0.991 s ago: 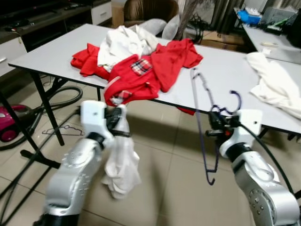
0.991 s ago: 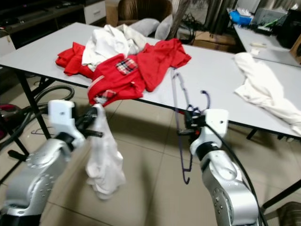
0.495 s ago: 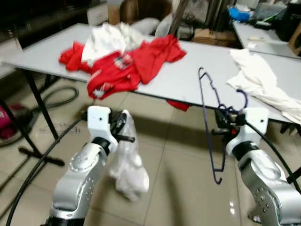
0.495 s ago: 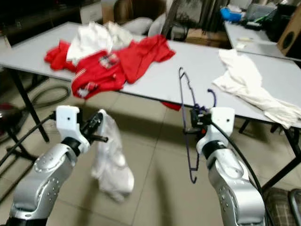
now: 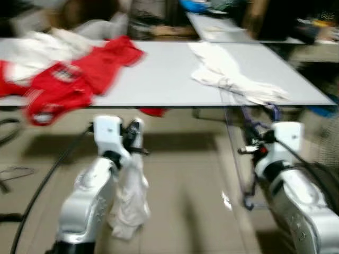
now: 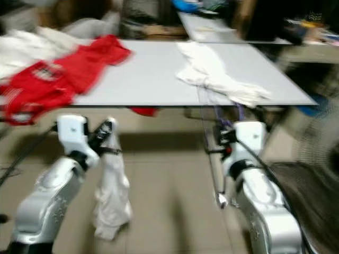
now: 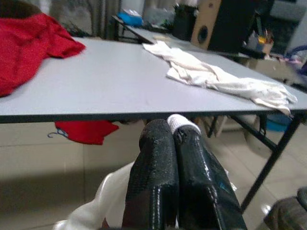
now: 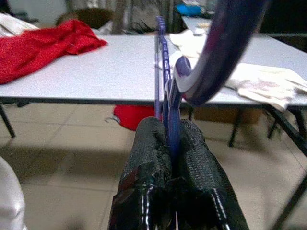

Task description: Hang hanger

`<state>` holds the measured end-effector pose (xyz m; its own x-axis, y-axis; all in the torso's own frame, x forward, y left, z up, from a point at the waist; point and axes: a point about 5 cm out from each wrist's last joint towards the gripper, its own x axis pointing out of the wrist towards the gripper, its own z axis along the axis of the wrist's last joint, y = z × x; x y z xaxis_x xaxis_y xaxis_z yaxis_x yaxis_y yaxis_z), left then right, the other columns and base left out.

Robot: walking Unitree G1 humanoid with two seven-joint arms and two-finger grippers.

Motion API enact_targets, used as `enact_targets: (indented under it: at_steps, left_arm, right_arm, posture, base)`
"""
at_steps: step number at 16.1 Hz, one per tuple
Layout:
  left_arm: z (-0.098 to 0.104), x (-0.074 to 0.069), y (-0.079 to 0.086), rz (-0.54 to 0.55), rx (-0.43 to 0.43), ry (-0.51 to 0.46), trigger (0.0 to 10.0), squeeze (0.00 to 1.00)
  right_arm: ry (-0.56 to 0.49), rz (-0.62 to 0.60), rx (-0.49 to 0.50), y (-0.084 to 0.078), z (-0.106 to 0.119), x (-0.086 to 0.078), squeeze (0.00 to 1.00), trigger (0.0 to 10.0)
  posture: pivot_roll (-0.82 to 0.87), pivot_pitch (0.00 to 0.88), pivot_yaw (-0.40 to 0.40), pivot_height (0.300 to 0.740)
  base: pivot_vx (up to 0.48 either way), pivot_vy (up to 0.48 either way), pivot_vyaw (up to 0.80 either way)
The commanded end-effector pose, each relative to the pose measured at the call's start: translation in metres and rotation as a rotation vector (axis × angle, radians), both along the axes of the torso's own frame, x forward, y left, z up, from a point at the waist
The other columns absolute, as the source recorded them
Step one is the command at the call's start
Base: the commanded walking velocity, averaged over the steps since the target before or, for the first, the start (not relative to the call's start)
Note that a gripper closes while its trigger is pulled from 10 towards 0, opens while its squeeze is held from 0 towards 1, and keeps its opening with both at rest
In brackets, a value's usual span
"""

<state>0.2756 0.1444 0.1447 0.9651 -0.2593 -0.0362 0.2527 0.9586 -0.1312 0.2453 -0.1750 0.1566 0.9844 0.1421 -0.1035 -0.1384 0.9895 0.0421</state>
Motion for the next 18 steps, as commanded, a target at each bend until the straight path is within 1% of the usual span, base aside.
enact_targets:
  at_steps: [1, 7, 10, 12, 15, 17, 18]
  left_arm:
    - [0.007, 0.002, -0.005, -0.02, -0.005, -0.034, 10.0, 0.0]
    - [0.013, 0.01, -0.004, -0.023, -0.008, -0.064, 10.0, 0.0]
    - [0.018, 0.015, -0.005, -0.021, -0.008, -0.083, 10.0, 0.0]
    - [0.019, 0.017, -0.005, -0.018, -0.012, -0.088, 10.0, 0.0]
    - [0.021, 0.02, -0.006, -0.025, -0.011, -0.094, 10.0, 0.0]
    - [0.022, 0.022, -0.005, -0.024, -0.009, -0.095, 10.0, 0.0]
    - [0.023, 0.023, -0.004, -0.021, -0.009, -0.096, 10.0, 0.0]
  right_arm:
    - [-0.016, -0.014, -0.014, -0.005, 0.006, -0.002, 0.0, 10.0]
    - [-0.028, 0.015, -0.036, -0.004, 0.01, 0.002, 0.0, 10.0]
    - [-0.049, 0.052, -0.056, -0.003, 0.013, 0.002, 0.0, 10.0]
    - [-0.059, 0.079, -0.036, -0.001, 0.017, 0.001, 0.0, 10.0]
    - [-0.07, 0.144, -0.035, 0.001, 0.019, -0.001, 0.0, 10.0]
    - [-0.068, 0.166, -0.044, 0.0, 0.02, -0.001, 0.0, 10.0]
    - [-0.076, 0.166, -0.068, -0.001, 0.021, -0.001, 0.0, 10.0]
  posture:
    - [-0.01, 0.0, -0.025, 0.74]
    - [-0.01, 0.0, -0.027, 0.74]
    - [-0.01, 0.0, -0.023, 0.74]
    - [-0.01, 0.0, -0.019, 0.74]
    - [-0.01, 0.0, -0.017, 0.74]
    - [-0.01, 0.0, -0.015, 0.74]
    - [-0.01, 0.0, -0.015, 0.74]
  base:
    - [0.27, 0.0, -0.77]
    - [0.299, 0.0, -0.72]
    - [0.344, 0.0, 0.0]
    - [0.345, 0.0, 0.0]
    - [0.35, 0.0, 0.0]
    - [0.352, 0.0, 0.0]
    - [0.352, 0.0, 0.0]
